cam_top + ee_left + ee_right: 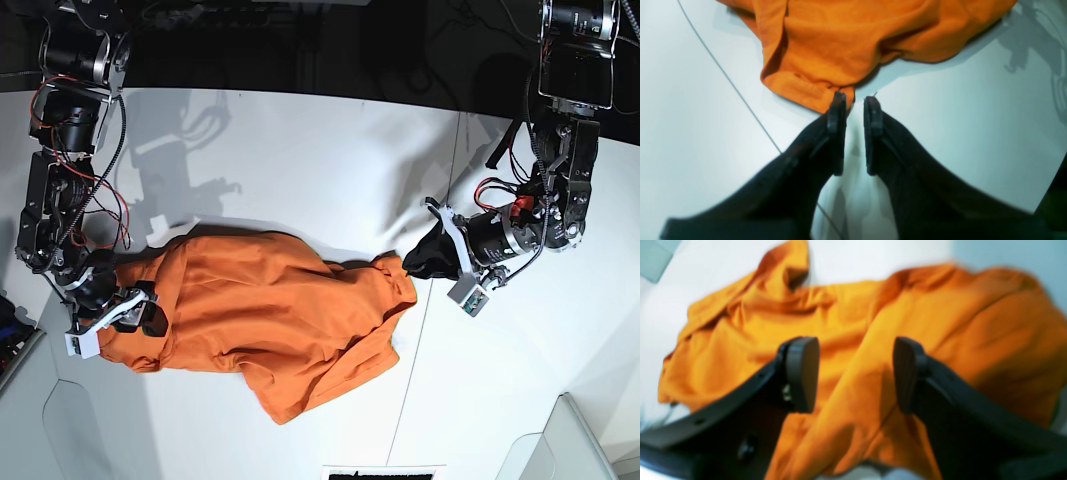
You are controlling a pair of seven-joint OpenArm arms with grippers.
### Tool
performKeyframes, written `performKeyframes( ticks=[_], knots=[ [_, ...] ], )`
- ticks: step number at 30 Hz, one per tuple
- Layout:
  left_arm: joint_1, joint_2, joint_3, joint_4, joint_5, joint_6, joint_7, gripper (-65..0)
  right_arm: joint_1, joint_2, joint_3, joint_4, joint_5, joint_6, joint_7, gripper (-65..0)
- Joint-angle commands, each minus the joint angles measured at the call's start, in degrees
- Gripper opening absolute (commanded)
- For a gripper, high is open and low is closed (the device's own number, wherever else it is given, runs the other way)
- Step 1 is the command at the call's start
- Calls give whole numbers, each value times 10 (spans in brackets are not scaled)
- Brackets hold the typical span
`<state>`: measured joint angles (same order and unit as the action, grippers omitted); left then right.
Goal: Layout the t-shirt on the table in an organized manner, then fold the t-shirt properly
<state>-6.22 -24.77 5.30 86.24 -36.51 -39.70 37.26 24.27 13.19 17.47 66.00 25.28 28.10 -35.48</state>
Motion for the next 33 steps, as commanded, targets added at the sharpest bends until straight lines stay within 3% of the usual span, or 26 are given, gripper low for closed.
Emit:
performKeyframes(
  ticks=[1,9,13,15,19,28,33],
  knots=[
    [-12,-7,-4,9,-9,-3,-12,-524,7,9,10,17,8,4,4,-305],
    [0,-13,-4,9,-10,-3,-10,-524,-82,9,162,87,18,4,0,-305],
    [0,-13,-4,9,-15,-3,-10,-524,-108,14,204,87,-3,3,49,-305],
    [0,-13,-4,9,-30,-3,-10,-486,-112,19,205,84,-16,1,63,-305],
    [0,-13,-4,9,-49,-3,-10,-345,-98,34,193,44,-17,2,83,-305],
    [0,-13,-4,9,-48,-3,3,-345,-26,38,154,-104,-17,2,116,-305],
    [0,-13,-4,9,-48,-3,3,-345,-11,37,141,-130,2,2,130,-307]
  ],
)
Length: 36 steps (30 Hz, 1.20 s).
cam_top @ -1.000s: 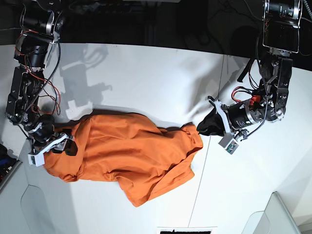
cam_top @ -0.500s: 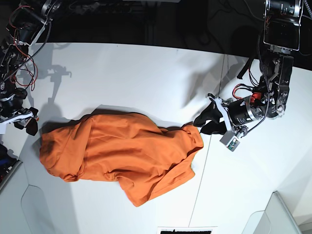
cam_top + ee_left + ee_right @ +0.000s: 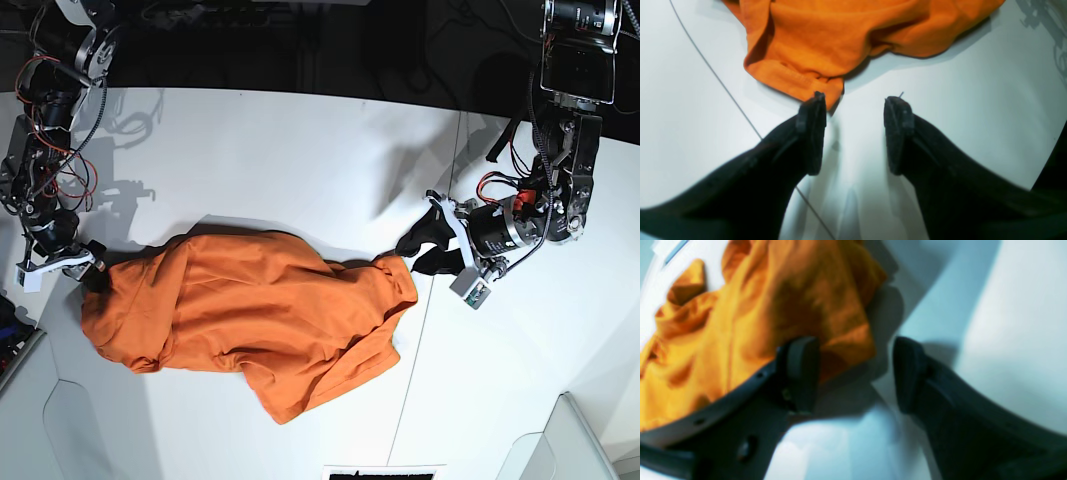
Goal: Layout the t-shirt on the table in an organized manner, then fold the t-shirt properly
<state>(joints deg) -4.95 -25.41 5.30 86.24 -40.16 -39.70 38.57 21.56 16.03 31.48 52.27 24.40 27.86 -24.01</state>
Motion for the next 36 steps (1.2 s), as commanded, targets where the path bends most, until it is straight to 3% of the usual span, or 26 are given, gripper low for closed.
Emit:
performKeyframes(
  ticks=[1,3,5,9,14,18,23,26,34,36],
  knots=[
    [-12,-7,-4,9,-12,-3,-10,-345,18,8,0,7,11,4,15,-307],
    [-12,-6,-4,9,-12,-3,-11,-345,19,3,0,7,11,4,16,-316],
    [-12,-6,-4,9,-12,-3,-10,-345,21,-1,-1,7,11,7,16,-373],
    [-12,-6,-4,9,-26,-3,-11,-344,23,-9,-1,7,11,16,16,-425],
    [-12,10,-4,7,2,10,-39,-264,26,-9,-1,8,13,41,15,-650],
    [-12,43,-4,-21,50,35,-61,-263,25,-9,-1,11,38,41,6,-650],
    [-19,76,-4,-102,159,99,-135,-263,25,-9,-1,28,52,42,-22,-650],
    [-19,76,-4,-116,160,115,-152,-263,25,-9,-1,38,51,42,-30,-650],
    [-20,77,-4,-116,156,118,-153,-267,24,-9,-1,45,51,42,-30,-650],
    [-21,78,-4,-116,158,118,-155,-340,24,-9,0,45,51,42,-30,-650]
  ],
)
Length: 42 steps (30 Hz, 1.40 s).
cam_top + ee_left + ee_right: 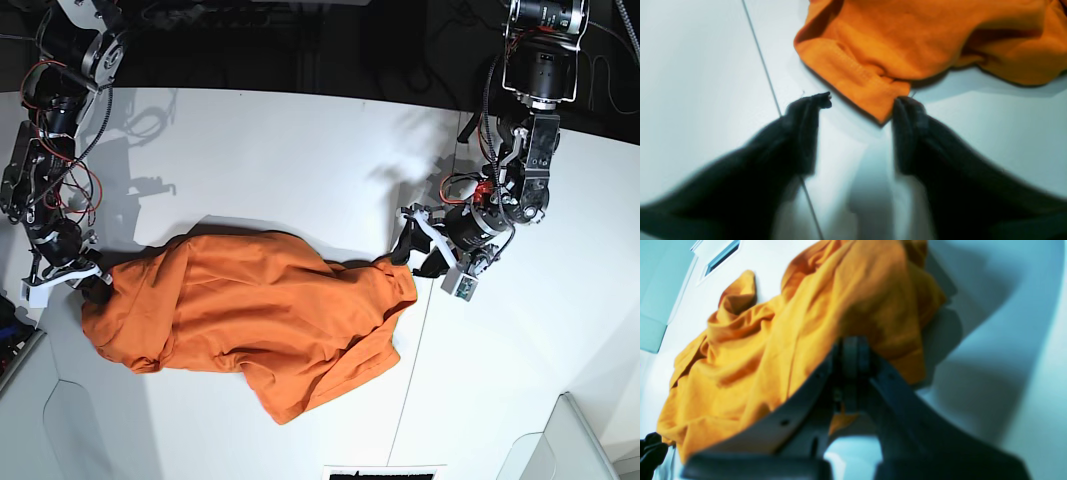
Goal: Layout the t-shirt on the table in an organized manner, then fold the t-shirt properly
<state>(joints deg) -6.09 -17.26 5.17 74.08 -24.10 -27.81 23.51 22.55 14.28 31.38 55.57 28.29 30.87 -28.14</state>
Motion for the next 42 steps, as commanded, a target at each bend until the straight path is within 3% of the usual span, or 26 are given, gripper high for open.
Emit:
performKeyframes(
  ticks=[1,3,4,7,11,14,15,17,19,26,37,39,42],
  knots=[
    [-10,-3,-3,5,3,-1,-4,-434,14,10,2,12,12,11,11,-650],
    [-14,-3,-3,5,30,-1,-5,-620,14,12,14,14,10,11,10,-650],
    [-16,-4,-3,5,47,-1,-5,-650,14,12,26,16,10,11,7,-650],
    [-20,-11,-3,5,72,0,-5,-650,3,13,75,37,12,11,-15,-650],
    [-20,-34,-3,5,48,-4,-5,-650,-37,13,110,80,38,15,-18,-650],
    [-20,-38,-3,5,22,-36,-5,-650,-45,12,101,75,28,15,-9,-650],
    [-20,-38,-3,5,15,-48,-5,-650,-45,12,95,71,19,15,5,-576],
    [-20,-34,-3,5,0,-63,-4,-650,-45,12,78,64,-1,6,35,-369],
    [-20,-31,-3,5,-7,-63,3,-650,-44,13,57,60,-26,-3,61,-267],
    [-20,-33,-3,5,-8,-63,35,-650,-27,13,-22,12,-85,-61,113,-264],
    [-20,-37,-3,5,-19,-63,37,-650,34,10,-28,-69,-87,-25,129,-267],
    [-20,-37,-3,5,-27,-63,37,-650,37,9,-36,-70,-88,-13,130,-305],
    [-20,-37,-3,5,-35,-63,37,-650,38,9,-51,-69,-88,7,143,-462]
  ],
)
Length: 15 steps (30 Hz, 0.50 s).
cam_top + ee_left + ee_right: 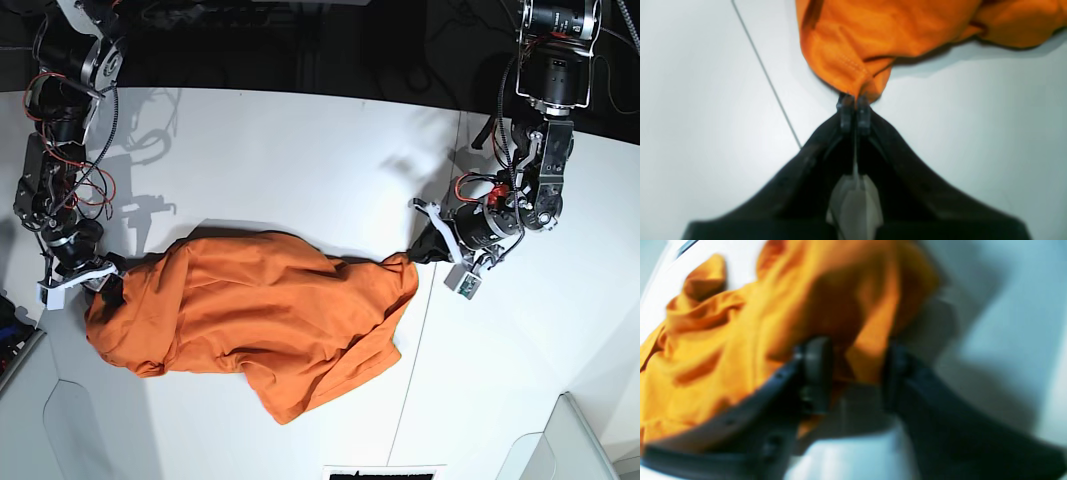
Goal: Layout the t-shirt on the table in an organized manner, then fold the t-shirt properly
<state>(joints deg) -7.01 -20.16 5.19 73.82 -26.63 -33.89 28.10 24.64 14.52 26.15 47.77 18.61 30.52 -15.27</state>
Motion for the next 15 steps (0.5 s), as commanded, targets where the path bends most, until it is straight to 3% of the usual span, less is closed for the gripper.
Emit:
performKeyframes(
  ticks=[1,3,6,12,15],
  knots=[
    [-11,-8,-3,8,-9,-2,-9,-650,16,7,-1,9,9,12,21,-519],
    [-11,-8,-3,8,-9,-3,-9,-650,17,7,-1,9,9,12,23,-595],
    [-11,-8,-3,8,-6,-3,-9,-650,16,7,0,12,24,12,23,-650],
    [-11,-10,-3,8,-4,-3,-8,-650,12,8,2,28,32,12,11,-650],
    [-9,-26,-18,28,-48,-42,-4,-650,10,8,19,68,34,12,-45,-650]
  ],
)
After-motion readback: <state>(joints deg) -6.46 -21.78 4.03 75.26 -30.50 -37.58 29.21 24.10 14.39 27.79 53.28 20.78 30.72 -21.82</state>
